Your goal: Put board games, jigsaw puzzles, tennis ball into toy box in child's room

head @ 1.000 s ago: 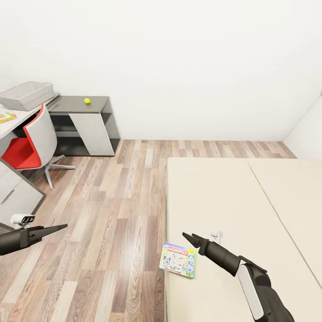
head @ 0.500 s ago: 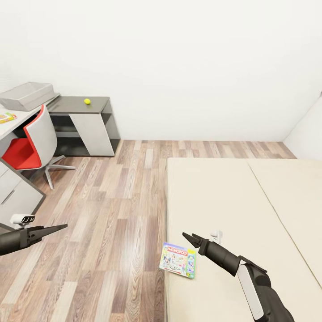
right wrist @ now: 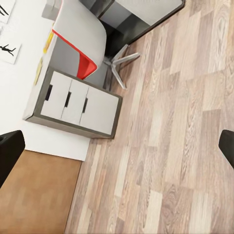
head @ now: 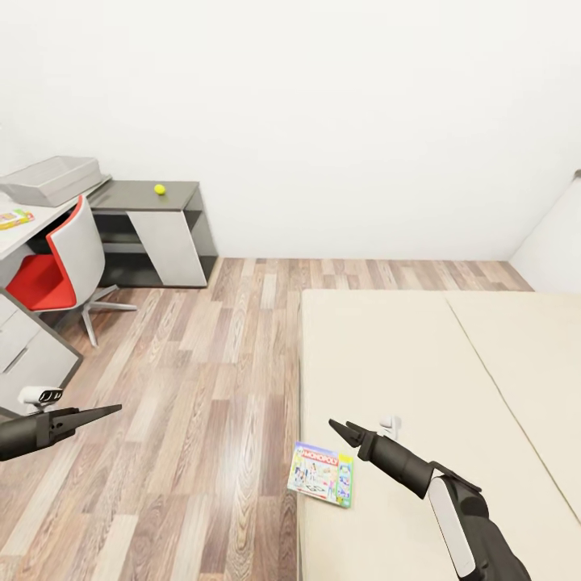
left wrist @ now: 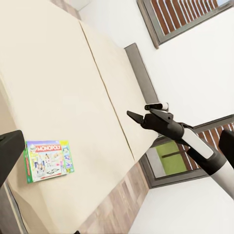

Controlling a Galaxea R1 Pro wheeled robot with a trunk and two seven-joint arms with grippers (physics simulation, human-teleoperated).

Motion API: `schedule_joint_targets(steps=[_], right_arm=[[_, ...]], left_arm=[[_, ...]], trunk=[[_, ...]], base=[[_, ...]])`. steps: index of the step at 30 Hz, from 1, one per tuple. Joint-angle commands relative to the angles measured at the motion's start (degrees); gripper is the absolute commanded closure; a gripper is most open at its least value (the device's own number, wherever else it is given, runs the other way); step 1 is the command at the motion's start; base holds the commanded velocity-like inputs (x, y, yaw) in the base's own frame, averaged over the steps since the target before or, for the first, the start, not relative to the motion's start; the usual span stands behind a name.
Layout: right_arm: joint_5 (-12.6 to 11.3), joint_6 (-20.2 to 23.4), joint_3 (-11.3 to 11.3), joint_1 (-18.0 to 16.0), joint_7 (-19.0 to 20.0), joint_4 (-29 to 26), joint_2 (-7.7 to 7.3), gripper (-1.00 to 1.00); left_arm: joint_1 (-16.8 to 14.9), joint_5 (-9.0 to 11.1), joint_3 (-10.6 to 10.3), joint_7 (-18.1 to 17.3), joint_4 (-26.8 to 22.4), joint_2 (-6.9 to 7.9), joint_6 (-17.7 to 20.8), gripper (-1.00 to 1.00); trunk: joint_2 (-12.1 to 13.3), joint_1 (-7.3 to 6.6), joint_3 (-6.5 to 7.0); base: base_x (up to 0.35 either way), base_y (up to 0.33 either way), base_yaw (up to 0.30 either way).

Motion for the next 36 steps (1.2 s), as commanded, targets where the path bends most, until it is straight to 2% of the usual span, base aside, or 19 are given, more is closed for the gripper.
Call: schedule_joint_targets(steps=[1, 25, 36], right_arm=[[-0.3, 0.4, -0.1, 0.0, 0.1, 0.0, 0.05, -1.00], [-0.2, 0.4, 0.0, 0.0, 0.1, 0.6, 0.03, -1.00], [-0.2, 0.4, -0.1, 0.0, 0.1, 0.8, 0.06, -1.00]], left_arm=[[0.0, 0.0, 0.0, -0.2, 0.0, 0.02, 0.6, -1.00], [0.0, 0.0, 0.0, -0.2, 0.0, 0.02, 0.6, -1.00], [0.0, 0.0, 0.1, -0.2, 0.0, 0.09, 0.6, -1.00]], trunk=[[-0.1, 0.03, 0.00], [-0.1, 0.03, 2.15], [-0.1, 0.03, 2.52]], base=[[0.000, 0.000, 0.000], [0.000, 0.000, 0.000], [0.000, 0.000, 0.000]])
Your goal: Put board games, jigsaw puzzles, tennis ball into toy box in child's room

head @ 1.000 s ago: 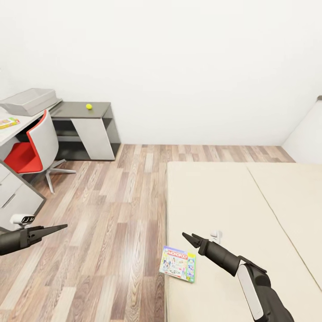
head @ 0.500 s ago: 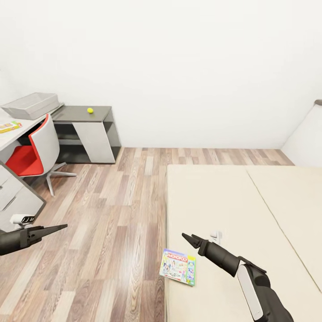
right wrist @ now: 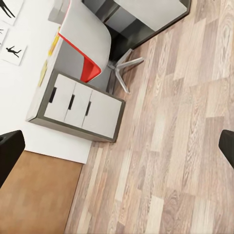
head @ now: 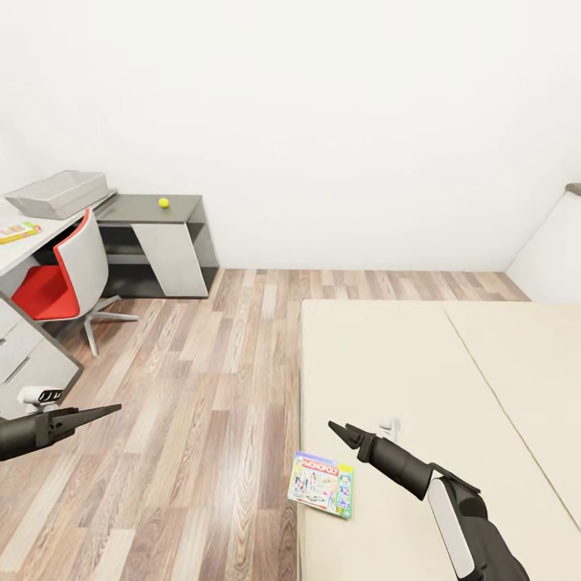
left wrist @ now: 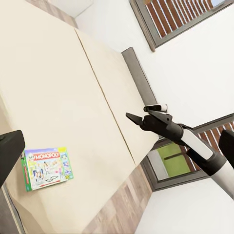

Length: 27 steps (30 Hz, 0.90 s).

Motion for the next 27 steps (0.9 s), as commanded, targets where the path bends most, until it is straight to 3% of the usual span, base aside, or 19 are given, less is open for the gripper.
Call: schedule_joint_targets(steps=[1, 24, 27], right_arm=[[-0.3, 0.4, -0.1, 0.0, 0.1, 0.0, 0.05, -1.00], [-0.3, 0.4, -0.2, 0.0, 0.1, 0.0, 0.03, -1.00], [-0.6, 0.4, -0.4, 0.0, 1.1, 0.4, 0.15, -1.00]], left_arm=[[0.0, 0.0, 0.0, -0.2, 0.0, 0.03, 0.6, -1.00], [0.0, 0.0, 0.0, -0.2, 0.0, 0.04, 0.6, -1.00], [0.5, -1.0, -0.2, -0.2, 1.0, 0.03, -0.1, -1.00]], trunk=[[-0.1, 0.03, -0.09], [-0.1, 0.03, 0.72], [-0.1, 0.03, 0.72]], base=[[0.000, 0.000, 0.000], [0.000, 0.000, 0.000], [0.000, 0.000, 0.000]])
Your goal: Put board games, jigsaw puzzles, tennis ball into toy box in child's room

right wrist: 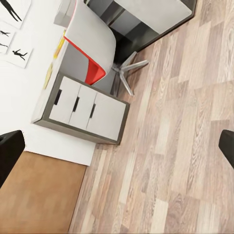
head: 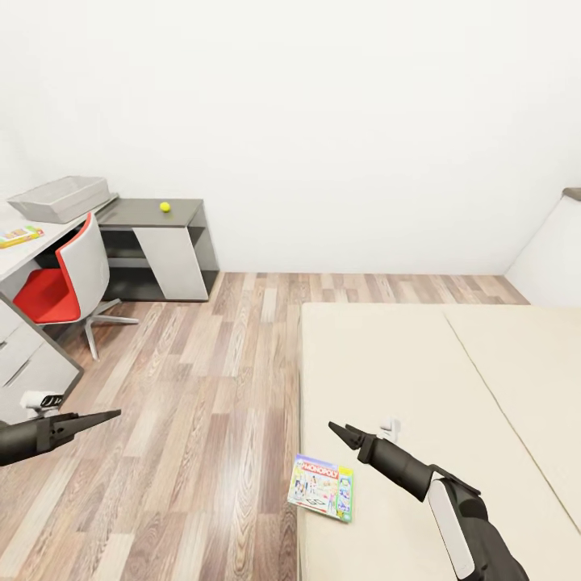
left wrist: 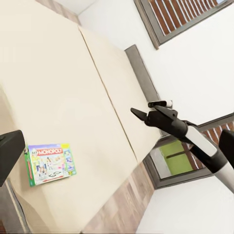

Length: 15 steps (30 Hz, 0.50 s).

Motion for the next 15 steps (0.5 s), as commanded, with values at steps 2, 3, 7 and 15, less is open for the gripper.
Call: schedule_joint_targets(steps=[2, 3, 7, 15], right_arm=[[-0.3, 0.4, -0.1, 0.0, 0.8, 0.0, 0.05, -1.00], [-0.3, 0.4, -0.1, 0.0, 1.1, 0.0, 0.05, -1.00], [-0.4, 0.4, 0.0, 0.0, 0.8, 0.0, -0.28, -1.00], [-0.7, 0.4, -0.1, 0.0, 0.6, 0.0, -0.81, -1.00]], left_arm=[[0.0, -0.1, 0.0, -0.2, 0.3, 0.02, 0.6, -1.00], [0.0, -0.1, 0.0, -0.2, 0.3, 0.02, 0.6, -1.00], [0.0, -0.7, 0.0, -0.2, 0.4, -0.55, 0.6, -1.00], [0.0, -1.6, 0.1, -0.2, 0.5, -0.87, 0.6, -1.00]], trunk=[[-0.1, 0.03, -0.10], [-0.1, 0.03, -0.10], [-0.1, 0.03, -0.10], [-0.1, 0.03, -0.10]], base=[[0.000, 0.000, 0.000], [0.000, 0.000, 0.000], [0.000, 0.000, 0.000], [0.000, 0.000, 0.000]])
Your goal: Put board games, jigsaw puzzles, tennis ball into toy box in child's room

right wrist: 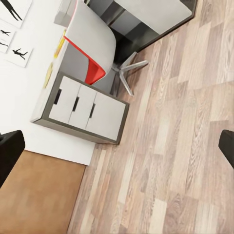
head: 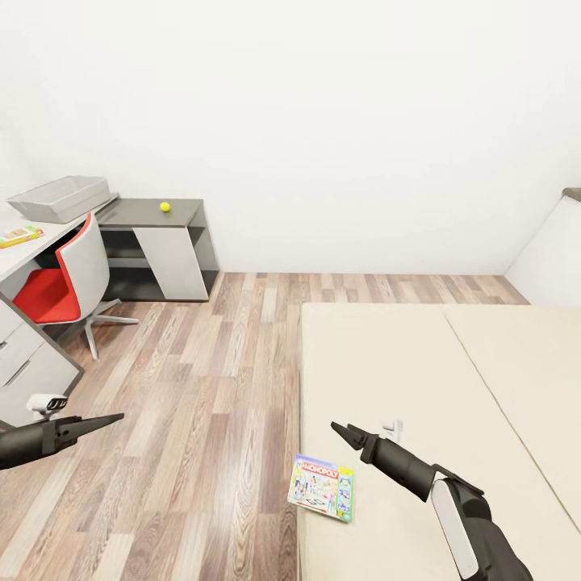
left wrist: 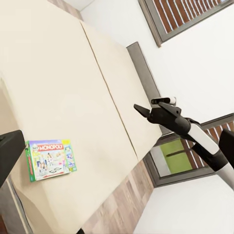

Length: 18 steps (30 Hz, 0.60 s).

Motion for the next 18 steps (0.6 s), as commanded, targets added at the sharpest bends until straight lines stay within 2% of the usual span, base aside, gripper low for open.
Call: schedule_joint_targets(steps=[1, 8, 18], right_arm=[[-0.3, 0.4, -0.1, 0.0, 0.1, 0.0, 0.03, -1.00], [0.1, 0.7, -0.2, -0.1, -1.3, -0.2, 0.09, -1.00], [0.5, 3.8, 0.1, -0.4, -4.5, -0.7, 0.19, -1.00]], left_arm=[[0.0, 0.0, 0.0, -0.2, 0.0, 0.01, 0.6, -1.00], [0.0, -0.2, 0.0, -0.2, 0.0, -0.04, 0.6, -1.00], [0.0, -0.2, 0.1, -0.2, 0.0, 0.02, 0.5, -1.00]], trunk=[[-0.1, 0.03, -0.10], [-0.1, 0.03, -0.10], [-0.1, 0.03, -0.10]], base=[[0.000, 0.000, 0.000], [0.000, 0.000, 0.000], [0.000, 0.000, 0.000]])
